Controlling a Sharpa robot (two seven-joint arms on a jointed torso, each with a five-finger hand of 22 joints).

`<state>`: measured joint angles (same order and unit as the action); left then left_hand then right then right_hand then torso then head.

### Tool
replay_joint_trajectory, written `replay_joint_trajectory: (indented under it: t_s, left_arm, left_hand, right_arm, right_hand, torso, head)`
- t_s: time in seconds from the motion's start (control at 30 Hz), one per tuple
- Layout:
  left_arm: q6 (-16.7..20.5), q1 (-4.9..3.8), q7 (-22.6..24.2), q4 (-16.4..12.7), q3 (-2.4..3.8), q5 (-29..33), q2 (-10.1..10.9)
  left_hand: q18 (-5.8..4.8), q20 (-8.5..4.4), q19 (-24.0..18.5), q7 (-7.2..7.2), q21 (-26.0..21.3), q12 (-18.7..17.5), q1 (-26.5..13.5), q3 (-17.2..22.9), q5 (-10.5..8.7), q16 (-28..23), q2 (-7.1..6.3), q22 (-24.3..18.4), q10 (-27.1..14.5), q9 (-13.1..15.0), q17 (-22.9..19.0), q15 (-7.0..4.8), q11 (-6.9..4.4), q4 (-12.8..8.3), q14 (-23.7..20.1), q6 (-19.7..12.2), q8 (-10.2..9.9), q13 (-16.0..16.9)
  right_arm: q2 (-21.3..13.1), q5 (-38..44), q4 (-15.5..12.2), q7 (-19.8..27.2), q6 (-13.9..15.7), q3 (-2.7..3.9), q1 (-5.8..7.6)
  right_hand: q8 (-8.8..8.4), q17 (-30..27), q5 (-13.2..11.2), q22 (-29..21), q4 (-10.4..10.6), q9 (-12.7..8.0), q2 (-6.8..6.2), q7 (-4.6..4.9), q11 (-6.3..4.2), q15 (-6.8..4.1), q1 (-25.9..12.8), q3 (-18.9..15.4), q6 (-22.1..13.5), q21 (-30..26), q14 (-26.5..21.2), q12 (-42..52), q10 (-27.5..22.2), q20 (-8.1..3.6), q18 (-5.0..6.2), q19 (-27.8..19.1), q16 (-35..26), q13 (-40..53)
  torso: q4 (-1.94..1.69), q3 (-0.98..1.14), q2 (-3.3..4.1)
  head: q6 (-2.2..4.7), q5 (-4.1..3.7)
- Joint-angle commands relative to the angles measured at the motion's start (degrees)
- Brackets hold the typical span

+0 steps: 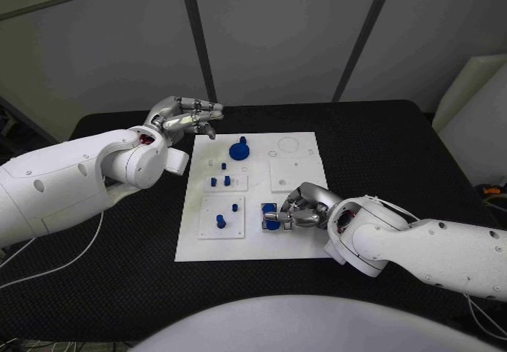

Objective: Assemble the parts on the task board

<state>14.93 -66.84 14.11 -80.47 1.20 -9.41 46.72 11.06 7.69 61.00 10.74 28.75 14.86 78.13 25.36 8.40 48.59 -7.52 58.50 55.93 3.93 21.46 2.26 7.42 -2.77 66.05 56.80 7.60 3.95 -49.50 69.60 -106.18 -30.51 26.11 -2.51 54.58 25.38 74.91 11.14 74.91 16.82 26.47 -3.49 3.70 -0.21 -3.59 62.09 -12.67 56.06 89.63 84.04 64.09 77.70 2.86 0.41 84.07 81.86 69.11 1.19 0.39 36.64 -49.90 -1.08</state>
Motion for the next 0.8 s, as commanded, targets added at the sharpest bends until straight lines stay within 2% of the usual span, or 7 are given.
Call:
replay_joint_trajectory:
  t_s: [0.03,0.2,0.3,0.4,0.5,0.57,0.8]
  left_arm:
    - [-0.33,-0.08,0.41,-0.13,0.05,0.11,0.03]
    - [-0.31,-0.08,0.41,-0.14,0.05,0.11,0.09]
    - [-0.29,-0.08,0.41,-0.16,0.05,0.11,0.15]
    - [-0.28,-0.08,0.42,-0.16,0.05,0.11,0.19]
    - [-0.29,-0.08,0.42,-0.16,0.05,0.11,0.22]
    - [-0.29,-0.08,0.41,-0.16,0.05,0.11,0.23]
    - [-0.33,-0.07,0.4,-0.11,0.04,0.11,0.23]
  left_hand:
    - [-0.61,0.15,-0.05,0.09,-0.36,0.24,0.11,-0.44,-0.11,-0.24,0.46,-0.08,-0.38,0.0,-0.05,0.09,-0.04,0.05,-0.04,-0.29,0.3,-0.01]
    - [-0.61,0.15,-0.05,0.09,-0.36,0.24,0.11,-0.44,-0.11,-0.24,0.46,-0.08,-0.38,0.0,-0.05,0.09,-0.04,0.05,-0.04,-0.29,0.3,-0.01]
    - [-0.61,0.15,-0.05,0.09,-0.36,0.24,0.11,-0.44,-0.11,-0.24,0.46,-0.08,-0.38,0.0,-0.05,0.09,-0.04,0.05,-0.04,-0.29,0.3,-0.01]
    - [-0.61,0.15,-0.05,0.09,-0.36,0.24,0.11,-0.44,-0.11,-0.24,0.46,-0.08,-0.38,0.0,-0.05,0.09,-0.04,0.05,-0.04,-0.29,0.3,-0.01]
    - [-0.61,0.15,-0.04,0.1,-0.37,0.28,0.09,-0.49,-0.1,-0.24,0.46,-0.09,-0.42,-0.01,-0.08,0.1,-0.03,0.05,-0.03,-0.32,0.3,-0.01]
    - [-0.61,0.15,-0.04,0.1,-0.37,0.28,0.09,-0.49,-0.1,-0.24,0.46,-0.09,-0.42,-0.01,-0.08,0.1,-0.03,0.05,-0.03,-0.32,0.3,-0.01]
    - [-0.61,0.15,-0.04,0.1,-0.37,0.28,0.09,-0.49,-0.1,-0.24,0.46,-0.09,-0.42,-0.01,-0.08,0.1,-0.03,0.05,-0.03,-0.32,0.3,-0.01]
  right_arm:
    - [0.1,0.52,0.01,-0.24,0.18,0.0,0.05]
    - [-0.01,1.52,-0.14,-0.15,0.62,0.0,0.05]
    - [-0.29,2.41,-0.47,0.31,0.85,0.0,0.05]
    - [-0.68,3.15,-0.87,1.12,1.04,-0.01,0.05]
    - [-1.07,3.74,-1.27,1.9,1.18,-0.01,0.04]
    - [-1.28,3.92,-1.51,2.47,1.49,-0.01,0.04]
    - [-1.75,4.15,-2.09,4.66,3.3,-0.02,0.04]
  right_hand:
    - [-0.35,1.93,-3.3,15.09,0.19,0.47,-1.6,0.25,0.04,-0.26,-2.58,1.18,-0.19,0.37,3.48,-0.37,-0.19,-0.15,-0.41,5.93,-0.44,-0.07]
    - [-0.37,1.88,-4.03,15.08,0.17,0.74,-2.07,0.28,0.04,-0.24,-3.62,1.93,-0.25,0.37,3.47,-0.6,-0.27,-0.14,-0.41,5.92,-0.49,-0.14]
    - [-0.34,1.94,-0.62,15.09,-0.07,1.17,-1.04,0.24,-0.02,-0.26,-1.54,3.33,-0.25,0.37,3.49,-0.58,-0.19,-0.15,-0.41,5.93,-0.47,0.03]
    - [-0.22,2.03,2.13,15.09,-1.68,1.66,0.3,0.08,-0.13,-0.37,3.69,4.69,-0.1,0.37,3.52,-0.37,0.03,-0.24,-0.41,5.93,-0.41,0.36]
    - [-0.2,2.07,1.8,15.09,-3.11,2.05,0.67,0.04,-0.21,-0.45,7.31,4.83,-0.03,0.37,3.54,-0.34,0.15,-0.32,-0.41,5.93,-0.4,0.53]
    - [-0.21,2.12,1.57,15.09,-3.08,2.12,0.53,0.06,-0.2,-0.44,7.42,4.53,-0.02,0.37,3.55,-0.27,0.21,-0.32,-0.41,5.93,-0.37,0.62]
    - [-0.13,2.58,-0.37,15.09,-0.11,2.7,0.51,-0.06,-0.27,-0.48,4.72,2.19,0.3,0.37,3.66,0.47,0.78,-0.34,-0.41,5.93,-0.06,1.38]
  torso:
    - [0.01,-0.02,0.0]
    - [0.04,0.0,0.0]
    - [0.03,0.03,0.01]
    - [0.04,0.04,0.0]
    - [0.06,0.03,0.0]
    - [0.04,0.04,0.01]
    - [0.06,0.03,0.01]
  head:
    - [0.02,0.02]
    - [0.05,0.07]
    - [0.06,0.1]
    - [0.03,0.12]
    - [-0.03,0.11]
    - [-0.09,0.12]
    - [-0.02,0.08]
